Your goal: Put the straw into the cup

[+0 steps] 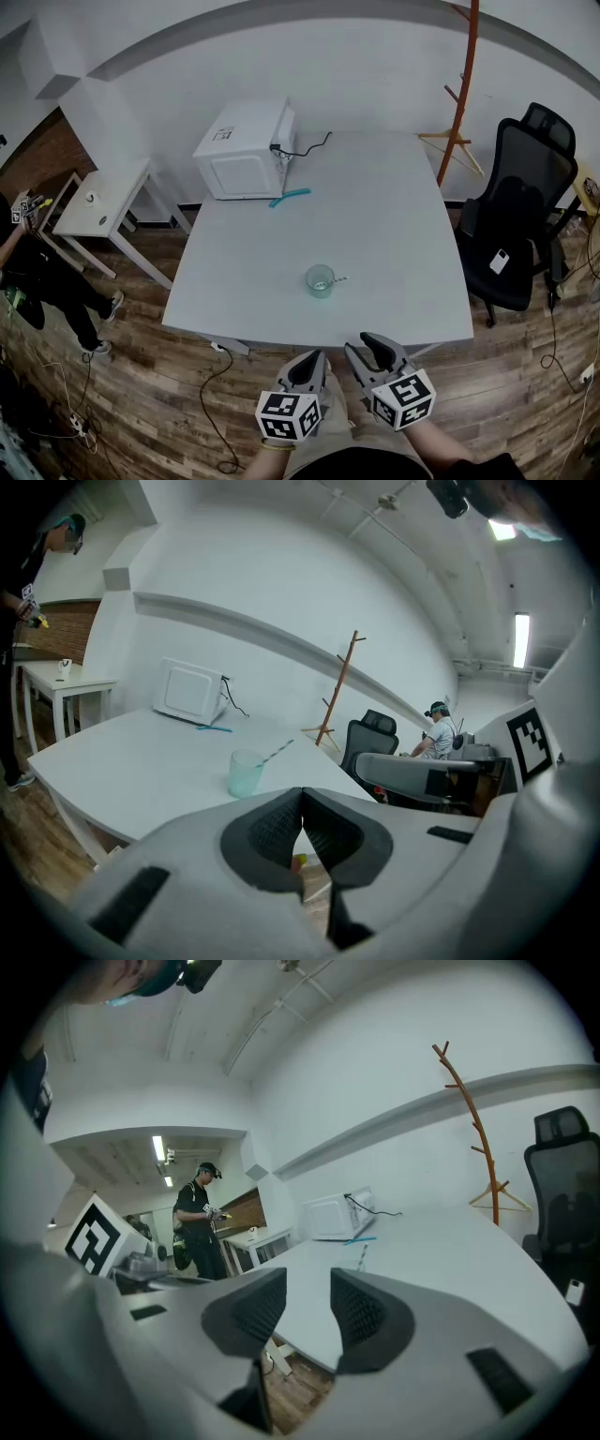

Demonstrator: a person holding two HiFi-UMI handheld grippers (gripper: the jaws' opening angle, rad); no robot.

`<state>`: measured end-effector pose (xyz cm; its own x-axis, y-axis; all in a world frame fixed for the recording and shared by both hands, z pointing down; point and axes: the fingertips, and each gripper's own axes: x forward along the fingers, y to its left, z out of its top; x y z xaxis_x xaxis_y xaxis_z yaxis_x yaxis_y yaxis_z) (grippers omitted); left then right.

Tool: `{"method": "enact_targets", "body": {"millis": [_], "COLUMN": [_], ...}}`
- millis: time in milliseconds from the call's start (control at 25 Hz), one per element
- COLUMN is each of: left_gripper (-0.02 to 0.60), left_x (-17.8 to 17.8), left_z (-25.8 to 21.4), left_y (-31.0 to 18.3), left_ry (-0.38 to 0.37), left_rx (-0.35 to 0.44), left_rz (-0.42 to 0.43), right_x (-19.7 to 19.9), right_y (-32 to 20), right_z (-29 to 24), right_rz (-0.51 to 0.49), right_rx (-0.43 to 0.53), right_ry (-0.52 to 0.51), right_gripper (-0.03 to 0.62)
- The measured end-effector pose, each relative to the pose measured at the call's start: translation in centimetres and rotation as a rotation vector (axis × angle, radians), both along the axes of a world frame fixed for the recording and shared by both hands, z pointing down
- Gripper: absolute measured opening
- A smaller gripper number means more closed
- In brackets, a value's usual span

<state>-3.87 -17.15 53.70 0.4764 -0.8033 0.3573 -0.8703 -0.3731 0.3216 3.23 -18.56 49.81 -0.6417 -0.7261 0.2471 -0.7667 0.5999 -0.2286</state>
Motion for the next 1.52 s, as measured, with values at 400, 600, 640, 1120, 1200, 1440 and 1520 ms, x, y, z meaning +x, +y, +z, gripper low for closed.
{"method": "enact_targets", "body": {"millis": [400,600,640,1120,1200,1440,1520], "left_gripper": [0.018,0.018,0.018,0.018,0.018,0.018,0.018], "left_x": [-0.2,-0.4,-0.4,-1.7,-1.5,-0.7,-0.6], "left_z": [-0.3,-0.3,-0.4,-1.5,-1.5,-1.5,-1.6], "left_y": [3.6,5.0,5.2,5.2,5.2,5.7,5.8], "left_ry": [0.010,0.016,0.016,0.001,0.004,0.003,0.001], "left_rx": [0.010,0.003,0.002,0.035,0.036,0.037,0.040], "left_rz": [-0.002,-0.006,-0.007,-0.031,-0.032,-0.024,-0.023], "right_x": [0.2,0.5,0.6,0.1,0.2,0.6,0.7], "right_y": [3.8,5.0,5.1,5.4,5.6,6.1,6.2], "right_z": [-0.5,-1.1,-1.2,-2.4,-2.7,-3.0,-3.1], "right_rz": [0.017,0.024,0.029,0.018,0.014,0.010,0.011], "right_rx": [0.012,0.012,0.011,0.046,0.056,0.065,0.068], "right_ry": [-0.007,-0.020,-0.024,-0.010,-0.006,0.003,-0.002], "right_gripper": [0.129,0.115,0.103,0.038,0.034,0.032,0.032]}}
